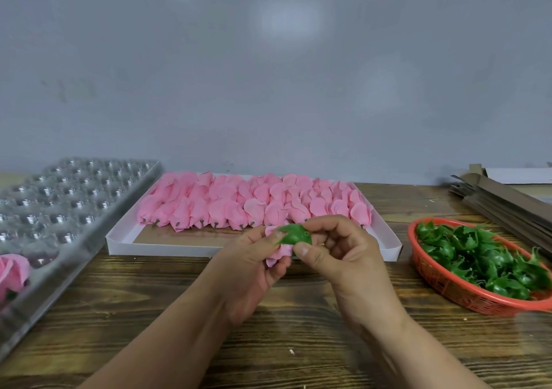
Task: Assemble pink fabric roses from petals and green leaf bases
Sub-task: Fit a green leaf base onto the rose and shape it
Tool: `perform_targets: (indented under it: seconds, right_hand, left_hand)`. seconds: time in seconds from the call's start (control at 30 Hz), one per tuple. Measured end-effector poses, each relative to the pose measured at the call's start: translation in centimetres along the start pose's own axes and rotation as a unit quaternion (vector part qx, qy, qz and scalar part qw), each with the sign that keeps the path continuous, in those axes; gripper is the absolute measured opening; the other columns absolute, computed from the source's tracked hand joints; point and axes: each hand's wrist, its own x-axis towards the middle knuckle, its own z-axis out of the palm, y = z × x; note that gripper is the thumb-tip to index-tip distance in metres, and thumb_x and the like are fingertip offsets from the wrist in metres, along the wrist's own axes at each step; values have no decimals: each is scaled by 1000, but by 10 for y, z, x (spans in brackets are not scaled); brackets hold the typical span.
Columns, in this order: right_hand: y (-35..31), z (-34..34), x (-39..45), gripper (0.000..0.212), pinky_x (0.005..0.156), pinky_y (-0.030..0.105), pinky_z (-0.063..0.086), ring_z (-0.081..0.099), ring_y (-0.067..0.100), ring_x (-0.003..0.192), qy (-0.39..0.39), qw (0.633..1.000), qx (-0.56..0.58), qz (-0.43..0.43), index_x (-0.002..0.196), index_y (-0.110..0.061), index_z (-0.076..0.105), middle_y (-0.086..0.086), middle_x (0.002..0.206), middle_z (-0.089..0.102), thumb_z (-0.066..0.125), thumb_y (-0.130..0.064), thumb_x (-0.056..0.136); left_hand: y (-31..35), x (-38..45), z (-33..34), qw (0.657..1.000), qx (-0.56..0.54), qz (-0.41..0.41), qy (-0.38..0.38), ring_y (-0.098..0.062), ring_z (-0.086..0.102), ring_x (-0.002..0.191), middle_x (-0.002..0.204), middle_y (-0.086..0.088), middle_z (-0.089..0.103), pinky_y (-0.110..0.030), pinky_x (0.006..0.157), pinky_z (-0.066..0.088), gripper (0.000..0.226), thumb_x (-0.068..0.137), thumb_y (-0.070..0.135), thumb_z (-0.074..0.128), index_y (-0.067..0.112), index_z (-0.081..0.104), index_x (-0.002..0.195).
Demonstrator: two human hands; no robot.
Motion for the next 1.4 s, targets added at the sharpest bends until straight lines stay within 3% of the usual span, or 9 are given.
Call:
perform_targets:
  seconds: [0.2,0.33,0.4,0.53,0.7,0.9,1.03,1.2,1.4]
  right_hand:
    - [-5,-5,1,33,60,15,48,53,7,63,-9,997,-71,-8,85,-19,67,-6,65,60,76,6,66]
    - [-11,-7,0,38,67,16,49,61,3,74,-23,973,-226,-41,93,-27,67,-5,86,68,82,-7,65]
    - [-10,-7,0,35,67,19,51,61,5,74,-25,968,-247,-38,94,-25,69,-1,88,69,80,-5,68]
    - [-6,-7,2,31,62,15,48,58,2,62,-9,987,-160,-8,92,-14,70,-2,71,69,73,8,71]
    - [0,-7,5,28,67,27,54,62,14,70,34,996,-82,20,88,-7,67,9,80,70,61,17,75]
    - [0,-12,8,29,45,26,51,58,19,50,76,993,-1,90,81,-6,62,11,67,65,45,17,82]
    - [3,-11,8,12,34,24,35,42,19,41,48,993,-37,101,81,-6,60,9,50,51,56,4,85]
    - [3,-12,6,16,38,24,36,44,14,43,-3,992,-109,70,73,-13,62,3,47,50,61,-4,86]
    - [8,-10,5,25,49,24,43,51,5,45,-12,957,-289,-29,73,-20,53,0,50,57,53,-2,89]
  left_hand:
    - [1,0,1,999,32,15,8,-7,56,54,73,-6,66,-16,47,49,38,72,18,61,-1,65,105]
    - [-3,-1,5,997,62,37,19,-9,58,56,75,-9,67,-16,45,48,30,67,17,64,0,66,92]
    - [-5,-1,7,995,80,49,36,-8,58,53,70,-7,67,-16,44,47,28,66,17,64,0,66,89]
    - [-5,0,5,992,90,64,66,-7,56,50,64,-4,66,-16,44,47,13,81,11,62,1,66,89]
    - [-5,2,4,991,80,66,90,-5,56,52,78,-7,67,-15,46,48,13,89,10,58,3,68,92]
    - [-4,2,2,990,68,61,103,-6,57,55,95,-11,65,-16,47,49,12,89,12,59,5,69,93]
    - [-5,2,1,989,85,65,106,-5,58,54,87,-7,67,-16,48,49,11,89,12,60,7,70,89]
    - [-7,2,2,984,115,81,110,-4,57,53,72,0,68,-16,48,48,12,89,12,61,6,71,87]
    - [-8,2,4,981,111,82,135,-10,58,67,95,-11,68,-16,49,50,10,89,13,61,8,69,90]
